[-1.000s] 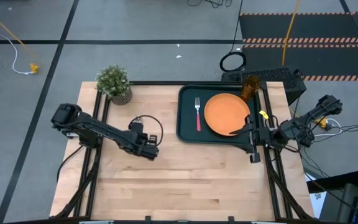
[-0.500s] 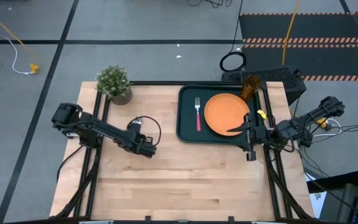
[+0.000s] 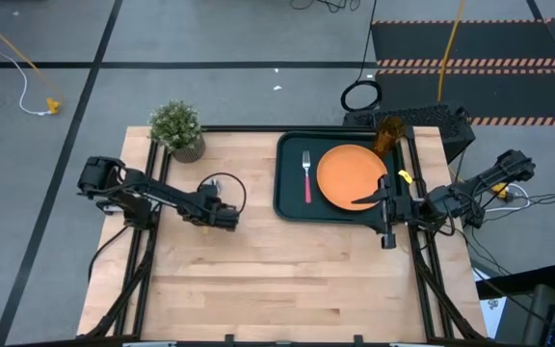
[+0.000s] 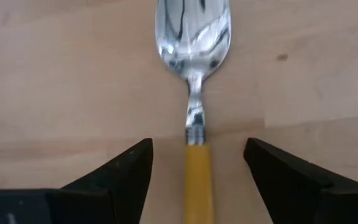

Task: Pick and place plate/cup/fork/spoon on tray
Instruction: Put the spoon on the tray

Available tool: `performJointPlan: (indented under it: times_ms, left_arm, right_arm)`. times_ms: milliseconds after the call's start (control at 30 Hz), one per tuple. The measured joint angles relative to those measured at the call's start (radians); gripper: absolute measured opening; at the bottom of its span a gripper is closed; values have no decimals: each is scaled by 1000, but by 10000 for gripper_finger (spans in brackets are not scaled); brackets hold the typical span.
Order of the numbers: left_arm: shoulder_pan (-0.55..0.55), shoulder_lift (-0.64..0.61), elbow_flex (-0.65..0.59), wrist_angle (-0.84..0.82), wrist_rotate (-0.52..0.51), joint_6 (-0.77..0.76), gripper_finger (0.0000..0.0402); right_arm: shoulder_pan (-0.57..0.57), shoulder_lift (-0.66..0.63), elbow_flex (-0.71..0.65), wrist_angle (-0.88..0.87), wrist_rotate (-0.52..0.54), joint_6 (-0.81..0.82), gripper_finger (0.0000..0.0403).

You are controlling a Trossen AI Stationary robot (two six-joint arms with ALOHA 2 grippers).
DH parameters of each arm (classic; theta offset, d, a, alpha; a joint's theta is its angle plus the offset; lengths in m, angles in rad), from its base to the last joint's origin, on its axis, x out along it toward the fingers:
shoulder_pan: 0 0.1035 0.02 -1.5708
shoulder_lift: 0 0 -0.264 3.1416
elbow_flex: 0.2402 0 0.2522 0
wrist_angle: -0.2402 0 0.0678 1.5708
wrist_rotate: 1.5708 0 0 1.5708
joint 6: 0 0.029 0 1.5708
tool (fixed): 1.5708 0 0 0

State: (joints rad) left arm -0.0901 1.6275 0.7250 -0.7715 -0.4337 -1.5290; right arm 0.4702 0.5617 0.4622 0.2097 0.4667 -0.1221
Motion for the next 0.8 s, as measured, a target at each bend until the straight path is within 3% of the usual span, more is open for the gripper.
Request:
performJointPlan:
  times_ms: [533, 800]
  left_arm:
    - [3, 5, -8, 80, -45, 17, 122]
    - [4, 7, -9, 116, -87, 17, 70]
  right_arm:
    - [0, 0, 0, 3, 2, -29, 192]
    - [0, 0, 0, 3, 3, -29, 192]
